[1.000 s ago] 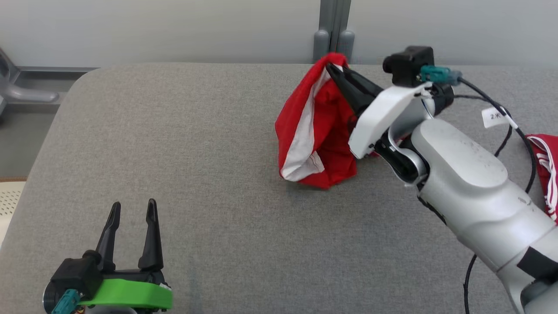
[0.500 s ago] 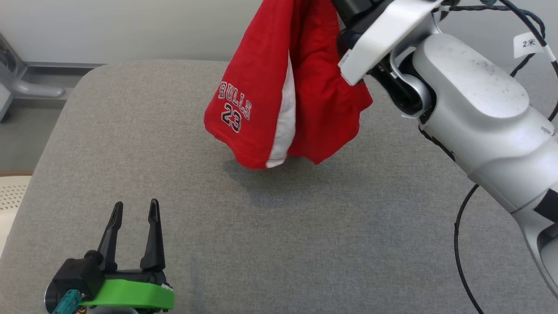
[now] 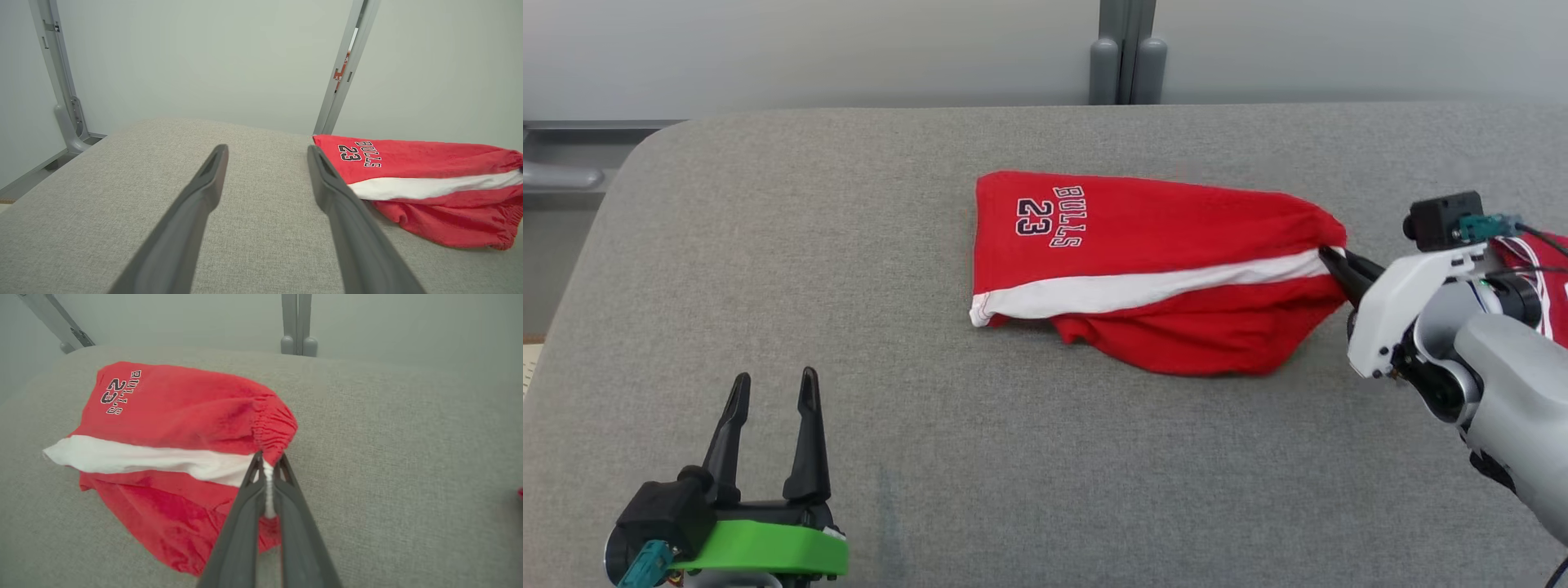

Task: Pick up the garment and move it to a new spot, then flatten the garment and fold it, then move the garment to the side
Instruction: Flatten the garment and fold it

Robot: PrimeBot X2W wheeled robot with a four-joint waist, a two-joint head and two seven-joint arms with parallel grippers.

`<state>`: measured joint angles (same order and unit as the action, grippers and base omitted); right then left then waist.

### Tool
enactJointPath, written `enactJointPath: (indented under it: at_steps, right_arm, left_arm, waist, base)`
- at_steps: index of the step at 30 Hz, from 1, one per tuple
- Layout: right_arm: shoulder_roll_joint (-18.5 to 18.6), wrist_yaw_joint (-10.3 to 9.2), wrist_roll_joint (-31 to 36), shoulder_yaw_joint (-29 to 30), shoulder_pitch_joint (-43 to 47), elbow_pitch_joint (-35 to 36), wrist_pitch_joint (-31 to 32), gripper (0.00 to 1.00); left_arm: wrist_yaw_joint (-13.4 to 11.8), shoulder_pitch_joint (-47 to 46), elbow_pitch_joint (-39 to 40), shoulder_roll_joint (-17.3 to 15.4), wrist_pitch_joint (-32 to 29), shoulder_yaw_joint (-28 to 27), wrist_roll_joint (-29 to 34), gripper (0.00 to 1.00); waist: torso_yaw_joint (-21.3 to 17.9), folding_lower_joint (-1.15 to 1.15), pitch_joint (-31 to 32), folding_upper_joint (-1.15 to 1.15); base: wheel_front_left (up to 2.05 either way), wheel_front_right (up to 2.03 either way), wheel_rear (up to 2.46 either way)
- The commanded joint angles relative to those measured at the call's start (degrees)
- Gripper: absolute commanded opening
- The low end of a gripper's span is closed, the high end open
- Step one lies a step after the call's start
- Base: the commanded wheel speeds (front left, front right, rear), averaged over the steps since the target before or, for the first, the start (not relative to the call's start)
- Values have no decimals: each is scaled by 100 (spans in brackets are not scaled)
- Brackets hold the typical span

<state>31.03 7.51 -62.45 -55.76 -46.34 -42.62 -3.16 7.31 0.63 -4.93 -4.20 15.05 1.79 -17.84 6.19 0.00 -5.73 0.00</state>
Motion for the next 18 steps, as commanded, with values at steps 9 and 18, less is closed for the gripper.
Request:
enactJointPath:
  at_steps: [9, 18]
  right_arm:
    - [-127, -6, 220, 362, 524, -761, -829, 100]
    - [-344, -6, 1638, 1677, 609, -726, -1201, 100]
  left_arm:
    - [26, -159, 22, -43, 15, -27, 47, 100]
    - [26, -78, 18, -73, 14, -52, 57, 100]
  waist:
    - [-228, 0, -112, 0]
    - [-266, 0, -22, 0]
  base:
    - [0, 0, 0]
    - [0, 0, 0]
